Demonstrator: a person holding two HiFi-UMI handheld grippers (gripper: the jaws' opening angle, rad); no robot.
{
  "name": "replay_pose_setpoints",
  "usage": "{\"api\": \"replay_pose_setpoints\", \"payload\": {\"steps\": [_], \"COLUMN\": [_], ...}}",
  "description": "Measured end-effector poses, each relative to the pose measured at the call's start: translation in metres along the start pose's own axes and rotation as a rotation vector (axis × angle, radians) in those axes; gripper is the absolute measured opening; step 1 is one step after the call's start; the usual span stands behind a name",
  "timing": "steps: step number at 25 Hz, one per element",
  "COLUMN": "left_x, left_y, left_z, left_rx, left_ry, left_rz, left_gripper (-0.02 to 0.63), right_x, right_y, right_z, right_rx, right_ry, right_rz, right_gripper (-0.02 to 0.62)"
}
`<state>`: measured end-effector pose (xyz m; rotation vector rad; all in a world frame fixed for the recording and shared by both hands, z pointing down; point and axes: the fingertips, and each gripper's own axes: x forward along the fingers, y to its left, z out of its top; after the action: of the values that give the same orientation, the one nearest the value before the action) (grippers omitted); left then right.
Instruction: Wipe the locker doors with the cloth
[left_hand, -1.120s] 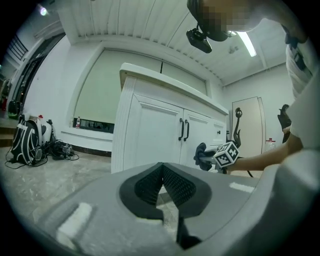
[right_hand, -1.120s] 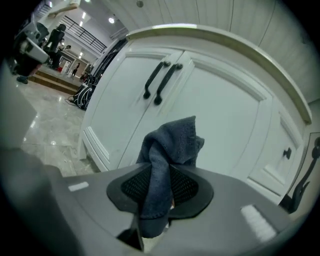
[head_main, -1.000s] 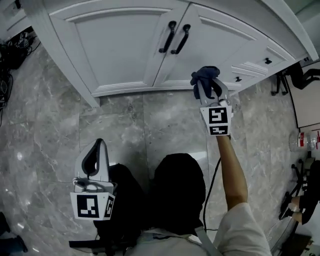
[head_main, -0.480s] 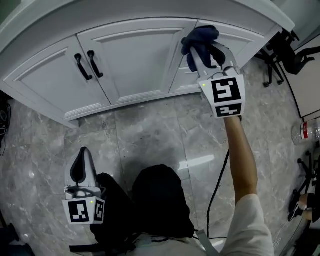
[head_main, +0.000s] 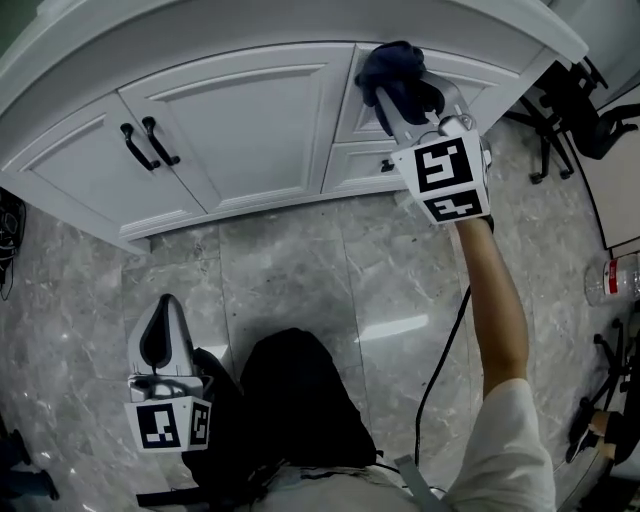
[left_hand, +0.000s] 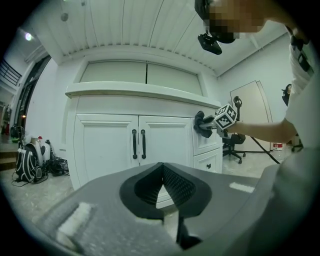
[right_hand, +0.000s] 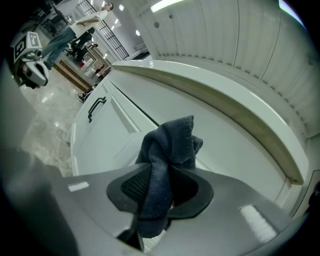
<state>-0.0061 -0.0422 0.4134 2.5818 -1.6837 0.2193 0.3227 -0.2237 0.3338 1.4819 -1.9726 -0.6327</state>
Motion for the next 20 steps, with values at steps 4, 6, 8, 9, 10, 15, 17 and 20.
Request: {"api": "replay_pose_setpoints", "payload": {"steps": [4,6,8,9,10,15,17,20], "left_x": [0.003,0.005,0.007,0.008,0.009,0.013,0.014,0.016], "left_y": [-0.008,-0.009,-0.011,-0.013,-0.014,-0.019,-0.021,-0.022], "left_z": [-0.001,-0.003,-0.006,-0.007,-0.007,-0.006,-0.007,-0.01], "left_rx": [0.008,0.008,0.01,0.011,0.012,0.01,0.011,0.008], "left_ry": [0.002,0.004,0.008,0.01,0.012,0.012,0.015,0.019], "left_rz": [-0.034,-0.042,-0.054,-0.063,-0.072,-0.085,-0.091,-0.096], "left_gripper": [0.002,0.002,0.002,0.002,0.002,0.002,0.002,0.002], "right_x": [-0.01,-0.014,-0.019,-0.023,-0.026,-0.036,-0.04,-0.045], "right_y": [-0.022,-0.036,-0.052,-0.06,-0.068,-0.092,-0.102,-0.111], "right_z": [-0.025,-0.04,-0.056,-0.064,-0.073,-0.103,-0.115,-0.133], "right_rx": [-0.039,-0.042,-0.03,-0.021,-0.016,-0.043,-0.035,-0.014], "right_ry": [0.056,0.078,0.106,0.122,0.138,0.194,0.21,0.232], "right_rz": [-0.048,-0.076,-0.113,-0.132,-0.15,-0.199,-0.221,-0.25], "right_gripper": [0.103,0.103,0.103,0.103,0.103,0.103,0.103,0.103]}}
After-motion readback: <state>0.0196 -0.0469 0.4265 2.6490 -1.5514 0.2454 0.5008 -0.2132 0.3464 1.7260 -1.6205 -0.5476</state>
